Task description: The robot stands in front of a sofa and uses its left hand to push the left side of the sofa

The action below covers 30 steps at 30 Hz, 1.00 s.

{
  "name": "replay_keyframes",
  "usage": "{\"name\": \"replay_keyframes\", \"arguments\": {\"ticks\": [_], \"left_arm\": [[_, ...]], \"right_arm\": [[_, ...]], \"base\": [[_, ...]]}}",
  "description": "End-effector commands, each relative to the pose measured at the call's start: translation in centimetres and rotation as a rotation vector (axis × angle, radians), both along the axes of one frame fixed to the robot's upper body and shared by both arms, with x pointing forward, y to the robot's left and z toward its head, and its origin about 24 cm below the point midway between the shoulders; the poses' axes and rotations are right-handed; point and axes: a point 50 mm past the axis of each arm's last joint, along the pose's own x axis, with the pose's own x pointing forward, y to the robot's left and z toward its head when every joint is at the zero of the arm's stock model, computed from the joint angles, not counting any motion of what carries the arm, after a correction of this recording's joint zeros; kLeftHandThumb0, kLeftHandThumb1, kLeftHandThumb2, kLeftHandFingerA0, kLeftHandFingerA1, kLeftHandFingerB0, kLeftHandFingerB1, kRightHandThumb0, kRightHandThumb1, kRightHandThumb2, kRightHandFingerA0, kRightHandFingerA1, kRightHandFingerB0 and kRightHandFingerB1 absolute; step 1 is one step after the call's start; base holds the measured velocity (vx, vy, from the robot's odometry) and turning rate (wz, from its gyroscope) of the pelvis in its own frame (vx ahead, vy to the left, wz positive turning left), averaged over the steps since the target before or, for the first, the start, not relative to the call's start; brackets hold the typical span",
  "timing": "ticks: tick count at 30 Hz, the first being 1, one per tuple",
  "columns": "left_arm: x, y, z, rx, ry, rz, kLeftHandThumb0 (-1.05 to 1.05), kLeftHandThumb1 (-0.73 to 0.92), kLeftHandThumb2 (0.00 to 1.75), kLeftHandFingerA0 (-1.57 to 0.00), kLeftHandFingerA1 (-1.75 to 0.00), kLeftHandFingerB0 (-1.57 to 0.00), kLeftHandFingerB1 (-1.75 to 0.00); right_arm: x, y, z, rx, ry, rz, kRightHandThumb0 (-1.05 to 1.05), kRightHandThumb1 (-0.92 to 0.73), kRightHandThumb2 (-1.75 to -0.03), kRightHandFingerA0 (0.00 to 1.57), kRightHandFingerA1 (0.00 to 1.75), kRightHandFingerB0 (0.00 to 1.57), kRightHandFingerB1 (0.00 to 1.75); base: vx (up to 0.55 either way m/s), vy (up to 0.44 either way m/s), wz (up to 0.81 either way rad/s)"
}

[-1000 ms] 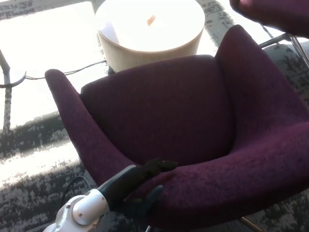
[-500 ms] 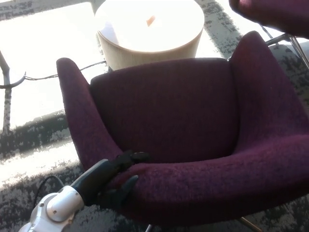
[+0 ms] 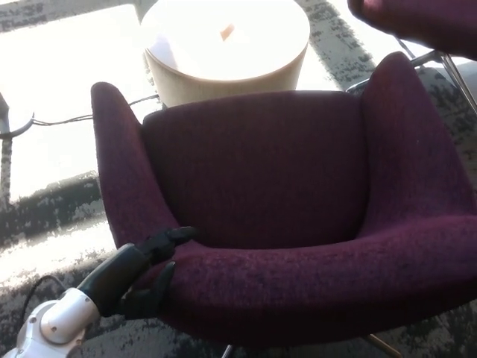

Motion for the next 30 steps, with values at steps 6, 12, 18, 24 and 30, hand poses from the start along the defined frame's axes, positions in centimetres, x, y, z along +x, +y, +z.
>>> {"name": "replay_keyframes", "arguments": {"ticks": [6, 12, 18, 24, 30], "left_arm": [[-0.9, 2.1, -1.0, 0.035, 0.049, 0.032, -0.88, 0.81, 1.21, -0.13, -0.50, -0.06, -0.33], [-3.3, 5.2, -2.1, 0.054, 0.096, 0.114, -0.87, 0.82, 1.20, -0.16, -0.51, 0.00, -0.33], [-4.9, 7.1, -2.4, -0.028, 0.101, 0.221, -0.88, 0.80, 1.19, -0.12, -0.48, 0.00, -0.32], [-6.6, 8.3, -2.6, -0.101, 0.066, 0.315, -0.88, 0.80, 1.11, -0.11, -0.45, -0.07, -0.32], [-9.5, 9.3, -3.8, -0.159, 0.093, 0.393, -0.81, 0.80, 1.18, -0.10, -0.47, -0.03, -0.30]], "right_arm": [[0.1, -0.8, 0.3, -0.003, -0.012, -0.021, -0.58, -0.76, -0.63, 0.55, 0.40, 0.54, 0.39], [-0.7, -0.7, 0.0, -0.006, 0.010, -0.004, -0.58, -0.76, -0.63, 0.55, 0.40, 0.53, 0.39], [-1.0, -0.7, -0.1, -0.009, 0.015, -0.006, -0.57, -0.76, -0.63, 0.53, 0.40, 0.53, 0.39], [-1.4, -0.5, -0.3, -0.003, 0.025, -0.010, -0.58, -0.76, -0.63, 0.50, 0.39, 0.52, 0.39], [-2.1, -0.4, -0.7, 0.006, 0.050, -0.015, -0.58, -0.76, -0.63, 0.52, 0.39, 0.52, 0.39]], "base": [[0.00, 0.000, 0.00], [0.00, 0.000, -0.01], [0.00, 0.000, 0.00], [0.00, 0.000, 0.02], [0.00, 0.000, 0.00]]}}
